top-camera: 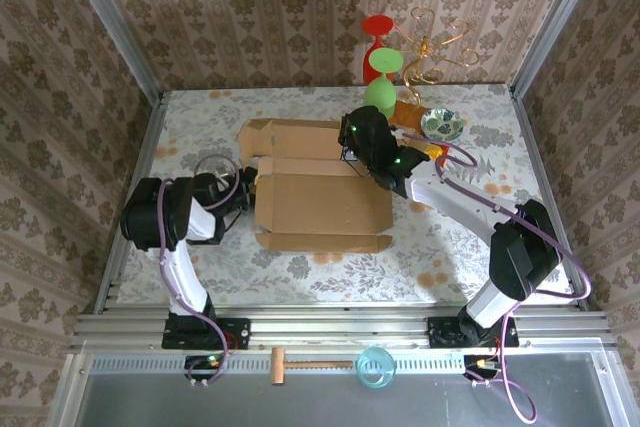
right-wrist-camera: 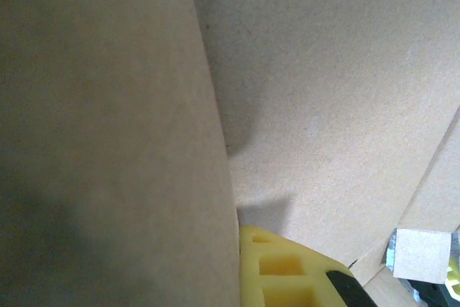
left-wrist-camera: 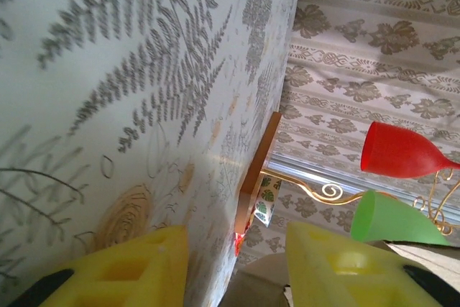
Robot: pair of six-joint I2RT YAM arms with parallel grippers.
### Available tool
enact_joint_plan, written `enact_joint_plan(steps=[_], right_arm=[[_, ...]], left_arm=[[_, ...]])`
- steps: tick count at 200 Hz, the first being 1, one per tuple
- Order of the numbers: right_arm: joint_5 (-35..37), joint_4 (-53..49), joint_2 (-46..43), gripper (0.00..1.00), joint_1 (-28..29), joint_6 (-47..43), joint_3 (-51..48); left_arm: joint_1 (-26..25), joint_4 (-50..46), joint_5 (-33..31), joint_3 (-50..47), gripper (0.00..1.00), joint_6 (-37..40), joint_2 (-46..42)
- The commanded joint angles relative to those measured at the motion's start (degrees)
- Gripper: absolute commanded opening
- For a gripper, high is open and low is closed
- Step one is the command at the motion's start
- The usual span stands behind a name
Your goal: Fold the paper box
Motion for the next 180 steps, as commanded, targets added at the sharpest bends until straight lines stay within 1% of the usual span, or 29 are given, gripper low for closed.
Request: enact_joint_plan(steps=[1,20,52,77,119,155,169,180], right_arm=[[2.67,0.21,-1.74,0.00,-0.41,1.45,-0.09],[2.45,0.66,-1.35,0.00,-0.43,1.51,-0.47],[1.57,1.18,-0.53,0.00,-0.30,1.52,-0.78],[1.17,1.68,-0.02,0.00,0.05,1.77,-1.22],[0.88,2.77,0.44,0.00,0.36,1.38,-2.48],[0.96,5.22,0.02,0.00,0.36,-1.01,-5.73],[1.12,5.93,-0.35,0.00,0.18,-3.38,-7.18],[1.34,7.71,-0.39,0.00,0.07,-4.60,-8.74]], left_arm=[[-0.80,1.43,-1.86,-0.27,0.41,1.43,-3.90],[-1.68,-1.20,-1.79,-1.24,0.41,3.65,-6.45],[-4.29,-11.13,-2.87,-1.60,0.42,10.21,-10.65],[-6.97,-19.60,-5.97,-0.82,0.42,15.55,-13.29],[-8.81,-32.71,-10.33,1.81,0.43,24.89,-17.37],[-8.46,-36.49,-11.35,1.67,0.45,26.67,-19.50],[-7.77,-37.87,-11.43,0.58,0.50,26.94,-21.48],[-7.08,-42.11,-11.85,0.10,0.53,27.88,-24.02]])
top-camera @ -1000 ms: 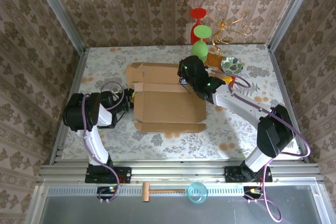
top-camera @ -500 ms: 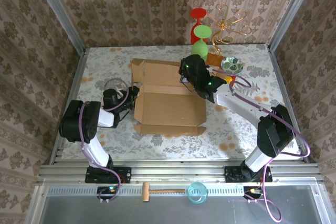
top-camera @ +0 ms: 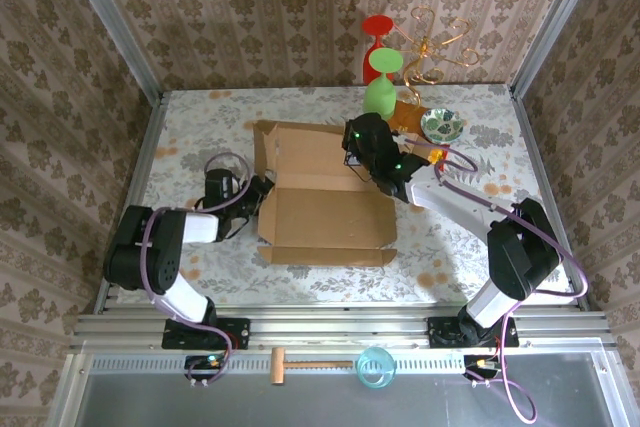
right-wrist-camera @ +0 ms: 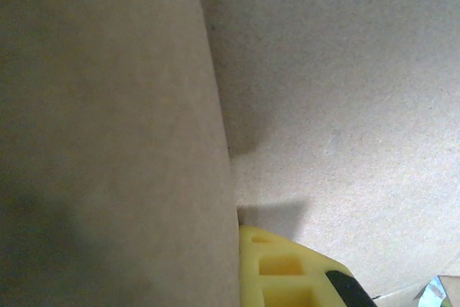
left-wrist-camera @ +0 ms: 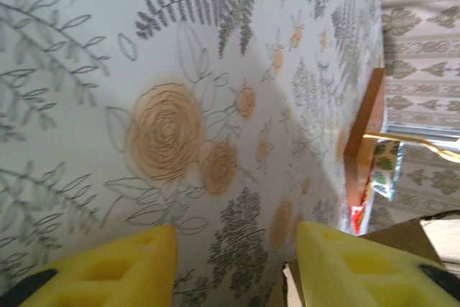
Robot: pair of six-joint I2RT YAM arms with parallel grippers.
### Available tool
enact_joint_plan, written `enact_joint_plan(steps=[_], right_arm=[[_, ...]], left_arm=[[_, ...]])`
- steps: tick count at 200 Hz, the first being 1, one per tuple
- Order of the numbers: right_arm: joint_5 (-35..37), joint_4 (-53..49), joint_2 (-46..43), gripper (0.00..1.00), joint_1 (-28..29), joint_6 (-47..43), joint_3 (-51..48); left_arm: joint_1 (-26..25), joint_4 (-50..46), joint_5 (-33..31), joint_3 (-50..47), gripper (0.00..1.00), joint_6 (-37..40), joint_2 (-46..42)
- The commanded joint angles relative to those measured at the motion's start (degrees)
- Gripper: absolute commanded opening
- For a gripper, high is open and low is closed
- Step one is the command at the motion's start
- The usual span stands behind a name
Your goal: Fold the paper box
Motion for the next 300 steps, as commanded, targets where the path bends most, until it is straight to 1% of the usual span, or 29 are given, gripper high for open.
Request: enact_joint_plan(steps=[1,14,33,44,92,108,134,158,189,202,207,235,240,243,248,272,285,300], right_arm=[[1.15,2.72,-0.37,0.00,0.63,-3.73,-3.36],[0.90,7.85,0.14,0.00,0.39,-6.68,-5.54],[-1.33,14.99,2.30,0.00,-0.36,-9.30,-7.49],[-2.73,16.71,3.29,0.00,-0.76,-10.57,-7.72],[-4.78,22.58,5.82,0.00,-1.27,-14.80,-9.81],[-6.05,24.63,6.71,0.00,-1.58,-15.56,-10.06],[-7.10,26.67,7.54,0.00,-1.65,-16.81,-10.69],[-8.66,29.96,7.99,0.00,-1.63,-18.33,-11.40],[-10.41,31.89,7.18,0.00,-1.91,-19.10,-13.34],[-11.22,32.31,6.48,0.00,-2.21,-19.59,-14.45],[-11.50,32.41,6.20,0.00,-2.38,-19.90,-14.86],[-13.14,32.50,5.12,0.00,-3.61,-21.92,-16.23],[-13.69,32.68,5.28,0.00,-3.87,-22.27,-16.37],[-14.02,32.87,5.40,0.00,-4.03,-22.40,-16.53],[-14.56,33.72,5.75,0.00,-4.23,-22.66,-16.72],[-16.10,38.20,7.27,0.00,-4.71,-23.31,-18.05],[-16.92,40.56,8.09,0.00,-4.89,-23.49,-18.67],[-18.09,42.38,8.80,0.00,-5.12,-23.83,-18.79]], left_arm=[[0.91,-6.54,-0.49,-0.34,0.53,4.39,-5.47],[1.65,-12.26,-0.39,-0.30,0.54,6.88,-8.52],[2.56,-20.29,-0.10,-0.42,0.55,9.89,-12.79],[3.13,-23.78,0.11,-0.72,0.55,10.97,-15.39],[6.83,-38.05,1.26,-1.69,0.57,15.01,-26.91],[8.33,-41.89,2.31,-1.31,0.57,16.39,-29.21],[12.23,-43.45,3.82,-0.38,0.55,16.29,-31.88],[14.83,-43.24,4.31,2.71,0.53,17.63,-30.90],[16.11,-41.97,5.67,7.04,0.48,22.60,-25.08],[16.27,-41.33,7.47,9.16,0.43,27.29,-21.65],[16.28,-40.97,8.29,9.88,0.42,30.31,-20.29],[16.00,-40.27,10.90,12.33,0.38,44.26,-15.92],[15.70,-39.97,10.89,12.51,0.38,46.31,-15.55],[15.57,-39.80,12.45,12.59,0.37,47.63,-15.37],[15.19,-39.65,13.01,12.82,0.38,49.47,-15.18],[11.34,-41.10,13.26,14.31,0.40,57.64,-13.80],[8.66,-41.35,13.19,14.54,0.42,60.02,-13.22],[6.72,-39.78,13.19,13.68,0.44,60.32,-13.10]])
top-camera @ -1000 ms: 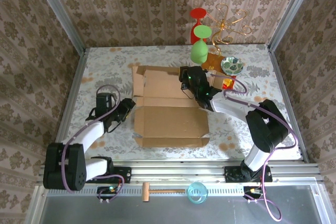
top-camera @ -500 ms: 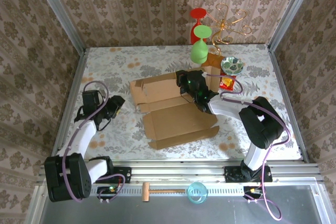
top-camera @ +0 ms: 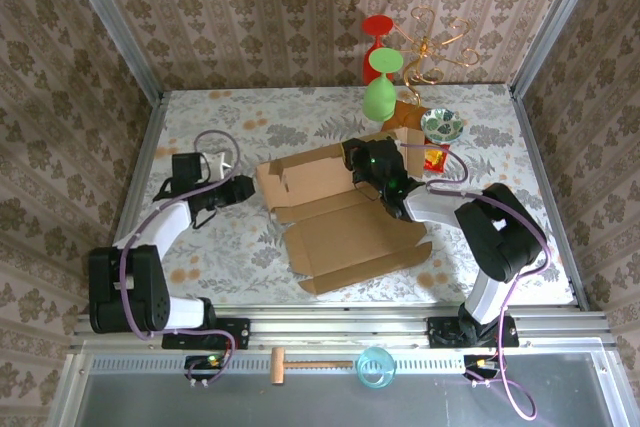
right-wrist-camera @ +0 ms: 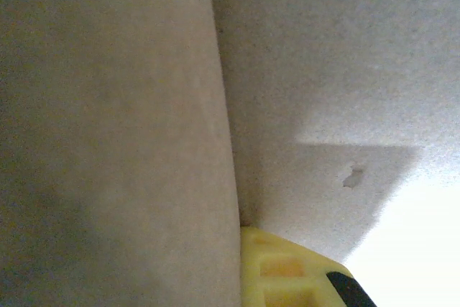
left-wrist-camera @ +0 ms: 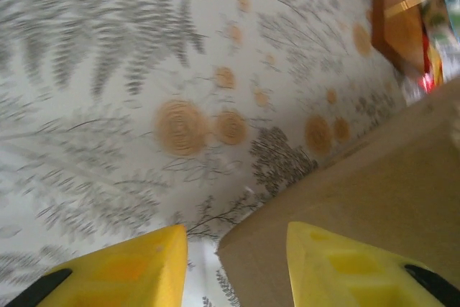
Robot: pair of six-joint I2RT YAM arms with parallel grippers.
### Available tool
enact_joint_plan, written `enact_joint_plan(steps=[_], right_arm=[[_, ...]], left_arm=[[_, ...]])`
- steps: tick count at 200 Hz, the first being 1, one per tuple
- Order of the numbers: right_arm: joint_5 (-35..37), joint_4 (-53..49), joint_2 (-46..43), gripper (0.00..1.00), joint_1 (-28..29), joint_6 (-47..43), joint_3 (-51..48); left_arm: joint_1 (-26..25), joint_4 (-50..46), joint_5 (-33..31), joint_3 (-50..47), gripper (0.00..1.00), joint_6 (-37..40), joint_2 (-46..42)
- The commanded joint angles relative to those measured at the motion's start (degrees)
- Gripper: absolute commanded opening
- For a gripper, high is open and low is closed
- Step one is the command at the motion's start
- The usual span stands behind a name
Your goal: Fold the paper box
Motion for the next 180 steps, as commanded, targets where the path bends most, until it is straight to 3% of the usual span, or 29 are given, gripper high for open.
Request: enact_joint_plan(steps=[1,31,132,180], right_arm=[[-2.63,6.15,1.65,0.00,-0.35,-2.83,-0.86],[-4.89,8.79,3.05,0.00,-0.72,-3.42,0.33],[-9.28,14.95,6.37,0.00,-1.95,-3.41,-0.35],[-10.53,14.53,6.87,0.00,-2.81,-3.18,0.66]], left_arm=[[-2.91,1.15,2.20,0.50,0.44,7.97,0.47],[-4.74,5.24,2.40,-1.60,0.47,7.81,-0.44],[-9.25,6.42,2.46,-1.88,0.51,11.67,-1.36],[-9.61,7.50,7.44,-3.00,0.55,10.84,-2.81]])
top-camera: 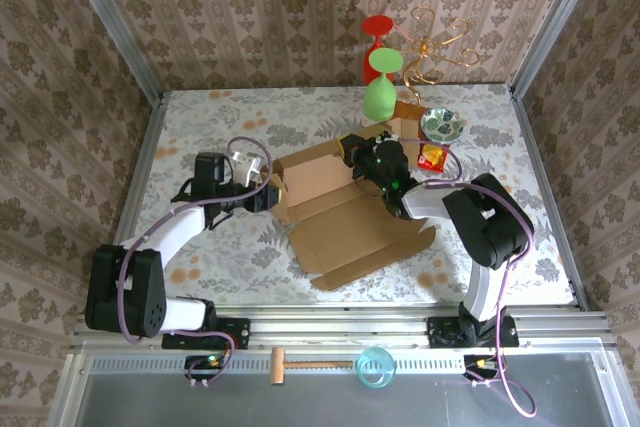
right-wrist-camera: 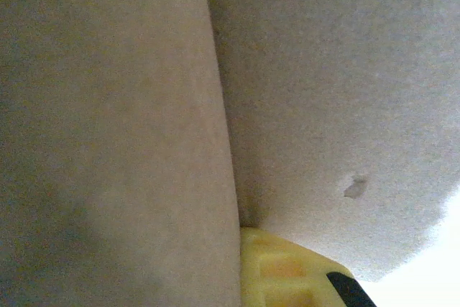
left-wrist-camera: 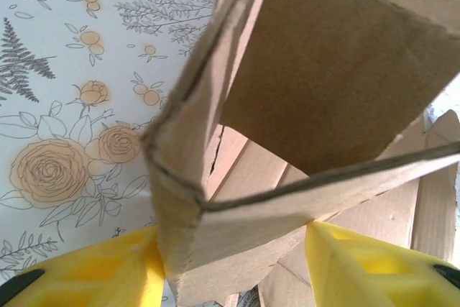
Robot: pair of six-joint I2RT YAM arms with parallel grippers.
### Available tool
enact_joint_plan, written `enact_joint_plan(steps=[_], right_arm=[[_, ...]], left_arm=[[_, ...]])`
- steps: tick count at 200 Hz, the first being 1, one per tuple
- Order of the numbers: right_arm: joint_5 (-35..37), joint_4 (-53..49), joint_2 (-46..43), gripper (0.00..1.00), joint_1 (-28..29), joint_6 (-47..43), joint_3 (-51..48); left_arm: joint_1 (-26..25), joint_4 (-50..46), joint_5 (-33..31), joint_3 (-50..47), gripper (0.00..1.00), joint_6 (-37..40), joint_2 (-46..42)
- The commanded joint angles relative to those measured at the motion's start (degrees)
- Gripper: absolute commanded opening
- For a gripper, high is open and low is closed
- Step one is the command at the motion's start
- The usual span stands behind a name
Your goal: Fold the paper box
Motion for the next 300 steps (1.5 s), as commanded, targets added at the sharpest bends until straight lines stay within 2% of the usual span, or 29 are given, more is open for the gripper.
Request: enact_joint_plan(steps=[1,47,127,168,226,231,300], right_arm=[[-2.14,1.57,0.97,0.00,-0.09,-0.87,0.78],[-3.12,1.61,1.61,0.00,-0.54,-0.95,1.79],[-4.23,2.55,1.78,0.00,-0.75,-1.68,2.01],[-4.64,5.60,1.79,0.00,-0.81,-2.17,0.35],[-4.61,9.11,2.53,0.00,-0.80,-1.55,-2.15],[-4.61,9.09,2.55,0.00,-0.81,-1.53,-2.16],[-3.88,9.60,2.93,0.00,-0.12,-0.86,-2.82]], left_arm=[[-0.58,2.24,5.23,-1.06,0.55,0.62,-2.01],[-0.61,1.28,9.18,-1.86,0.57,0.01,-4.52],[-0.48,-2.53,9.94,-1.76,0.58,2.01,-5.74],[-1.44,-4.12,4.58,-1.19,0.58,3.34,-5.19],[-5.57,-1.74,-1.65,-1.95,0.56,2.28,-3.72],[-5.87,-1.48,-4.20,-2.04,0.55,2.09,-3.81],[-12.70,3.59,-18.80,-2.48,0.55,-1.61,-2.15]])
